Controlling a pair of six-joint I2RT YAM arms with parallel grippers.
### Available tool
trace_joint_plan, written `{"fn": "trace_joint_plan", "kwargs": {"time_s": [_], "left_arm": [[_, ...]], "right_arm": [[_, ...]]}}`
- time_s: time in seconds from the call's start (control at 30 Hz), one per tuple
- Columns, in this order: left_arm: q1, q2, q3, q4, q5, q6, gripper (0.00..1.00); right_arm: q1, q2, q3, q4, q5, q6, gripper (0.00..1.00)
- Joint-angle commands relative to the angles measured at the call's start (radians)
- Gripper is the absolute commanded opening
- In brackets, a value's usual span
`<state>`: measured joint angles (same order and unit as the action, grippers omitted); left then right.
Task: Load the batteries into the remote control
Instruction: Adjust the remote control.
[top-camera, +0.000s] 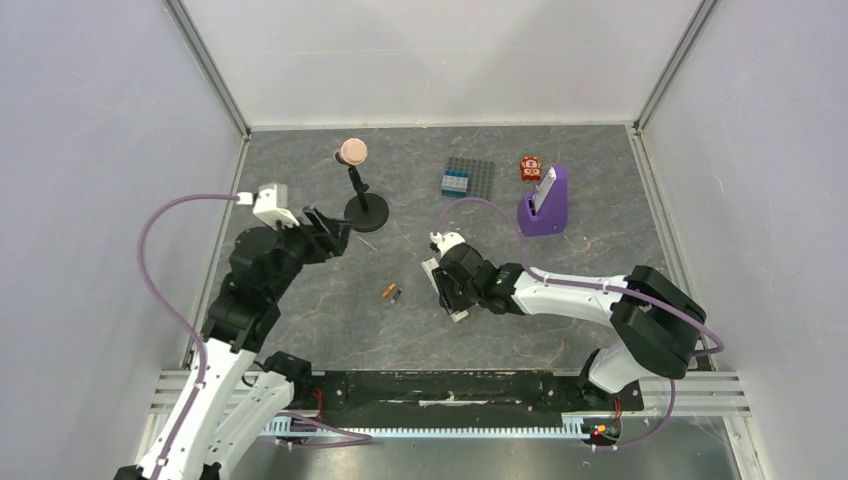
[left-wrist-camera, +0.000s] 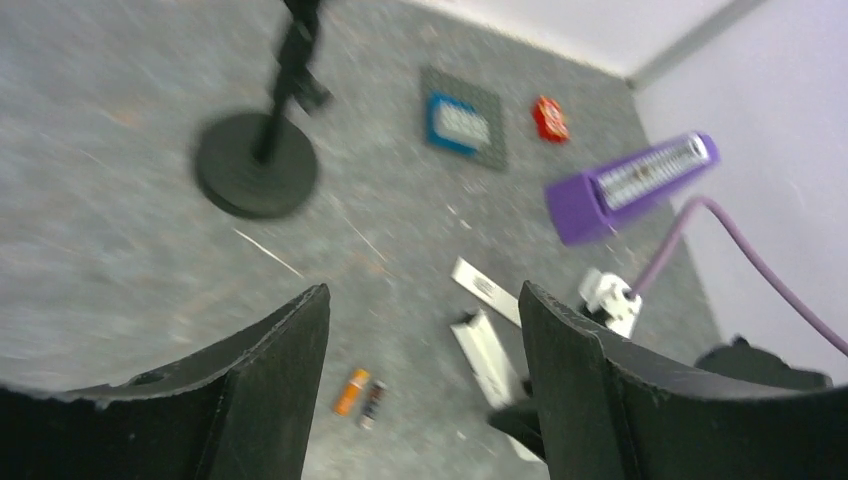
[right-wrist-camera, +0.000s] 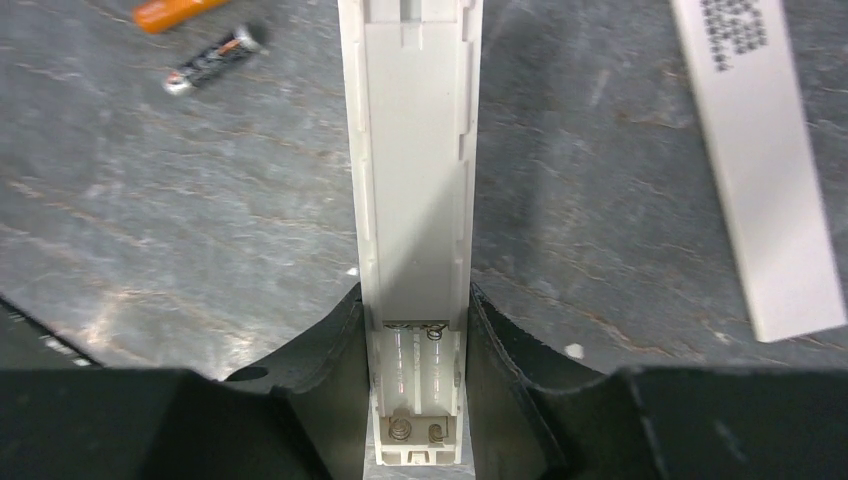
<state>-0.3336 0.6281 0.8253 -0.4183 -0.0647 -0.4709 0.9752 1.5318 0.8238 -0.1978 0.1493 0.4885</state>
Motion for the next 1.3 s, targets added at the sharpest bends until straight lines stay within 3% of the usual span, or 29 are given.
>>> {"fn": "trace_joint_plan", "kwargs": {"time_s": [0.0,0.1,0.33,0.63,1.0,1.27], "left_arm": [[-0.003,0.007,-0.206,0.247,0.352,-0.374,0.73],[-0.022,-0.001,-0.351,0.449,0.395,-0.511,0.72],[-0.096,0.008,-0.417,0.565,0.325,-0.536,0.73],[-0.156,0.028,-0.43,0.496,0.175,-0.5,0.73],[-0.164,-0.018,-0.431,0.432,0.076,-0.514,0.72],[-0.164,0.104,-0.393,0.49,0.192,-0.478,0.69]], "right_arm": [[0.013,-0.05,0.054,0.109,-0.136,0.073,0.24],[0.039,-0.056,0.087,0.122,-0.146,0.09,0.24],[0.087,-0.035,0.17,0.135,-0.181,0.13,0.24],[0.101,0.003,0.258,0.13,-0.179,0.146,0.24],[0.1,-0.014,0.231,0.175,-0.108,0.185,0.23],[0.102,-0.004,0.25,0.19,-0.147,0.163,0.23]]}}
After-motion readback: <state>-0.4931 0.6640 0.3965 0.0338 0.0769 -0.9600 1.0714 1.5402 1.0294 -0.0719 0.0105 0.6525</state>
